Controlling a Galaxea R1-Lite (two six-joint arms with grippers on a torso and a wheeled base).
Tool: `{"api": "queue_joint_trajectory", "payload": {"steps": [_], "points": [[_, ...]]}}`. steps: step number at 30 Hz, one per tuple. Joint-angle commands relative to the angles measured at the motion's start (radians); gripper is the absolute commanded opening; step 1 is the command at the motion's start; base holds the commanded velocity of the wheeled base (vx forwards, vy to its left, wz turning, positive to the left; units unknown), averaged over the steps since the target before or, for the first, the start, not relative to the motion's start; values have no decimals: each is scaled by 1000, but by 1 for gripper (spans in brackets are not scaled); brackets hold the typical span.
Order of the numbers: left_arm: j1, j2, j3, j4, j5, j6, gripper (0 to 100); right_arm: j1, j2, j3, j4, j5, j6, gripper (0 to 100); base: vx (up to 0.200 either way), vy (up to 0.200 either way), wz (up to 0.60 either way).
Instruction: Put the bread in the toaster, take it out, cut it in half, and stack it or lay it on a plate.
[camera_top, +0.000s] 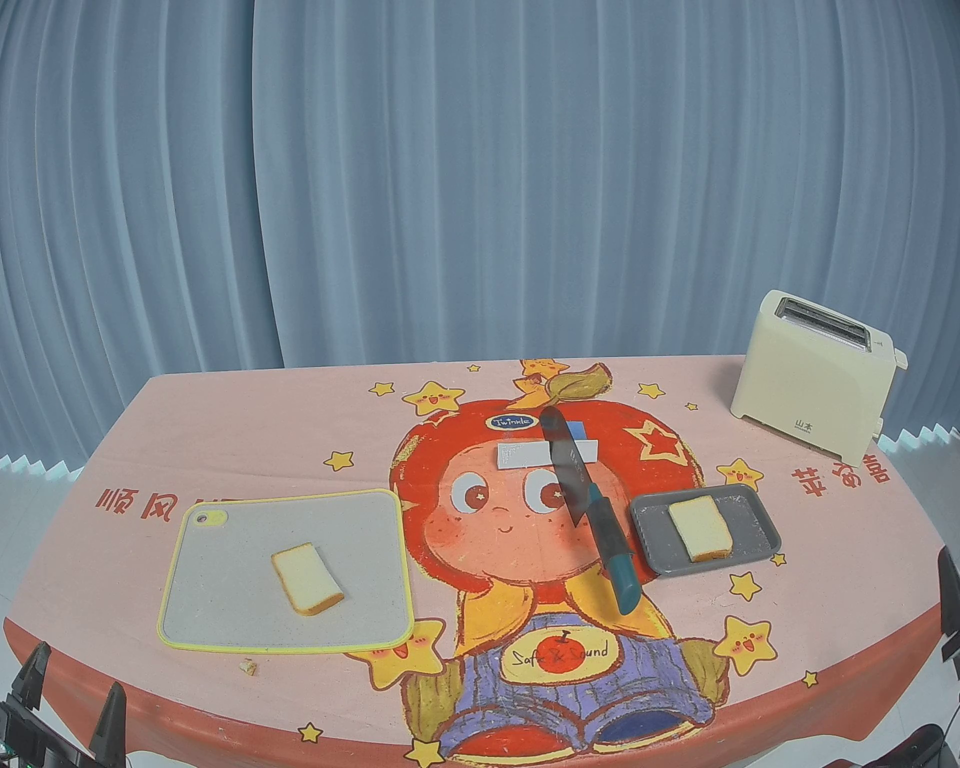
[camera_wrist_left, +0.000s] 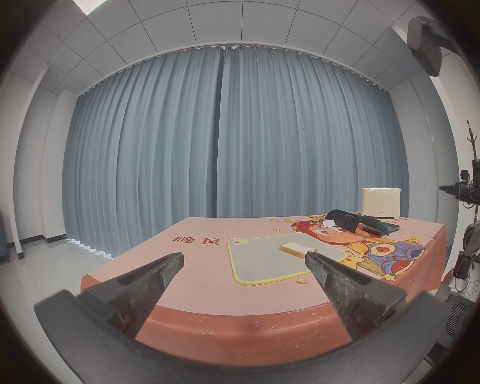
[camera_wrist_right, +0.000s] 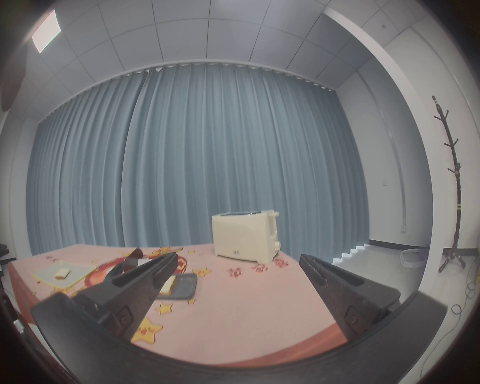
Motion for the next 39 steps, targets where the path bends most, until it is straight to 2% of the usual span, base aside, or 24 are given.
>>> {"api": "queue_joint_trajectory", "payload": {"steps": [1, 4, 5, 6, 7, 10, 16, 21, 26, 30, 33, 35, 39], "points": [[0, -10, 18, 0, 0, 1, 100, -67, -158, 5, 135, 104, -10, 100, 0, 0, 0], [0, -10, 18, 0, 0, -1, 100, -67, -264, 25, 256, 153, -47, 100, 0, 0, 0], [0, -10, 18, 0, 0, 1, 100, -65, -278, 30, 277, 157, -53, 100, 0, 0, 0], [0, -10, 18, 0, 0, 1, 100, -56, -303, 25, 399, 157, -82, 100, 0, 0, 0], [0, -10, 18, 0, 0, 1, 100, -57, -295, 13, 431, 161, -78, 100, 0, 0, 0], [0, -10, 18, 0, 3, -1, 100, -54, -290, 30, 368, 159, -62, 100, 0, 0, 0], [0, -10, 18, 0, 5, -1, 100, -54, -292, 30, 365, 161, -62, 100, 0, 0, 0], [0, -10, 18, 0, 3, -1, 100, -59, -289, 30, 366, 125, -38, 100, 0, 0, 0], [0, -10, 18, 0, 3, -1, 100, -61, -289, 30, 366, 121, -32, 100, 0, 0, 0], [0, -10, 18, 0, 5, 1, 100, -50, -292, 30, 365, 147, -56, 100, 0, 0, 0], [0, -10, 18, 0, 5, 1, 100, 36, -335, 30, 363, 174, -82, 100, 0, 0, 0], [0, -10, 18, 0, 5, 1, 100, 13, -366, 30, 363, 193, -87, 100, 0, 0, 0], [0, -10, 18, 0, 5, 1, 100, 13, -366, 30, 365, 187, -78, 100, 0, 0, 0]]}}
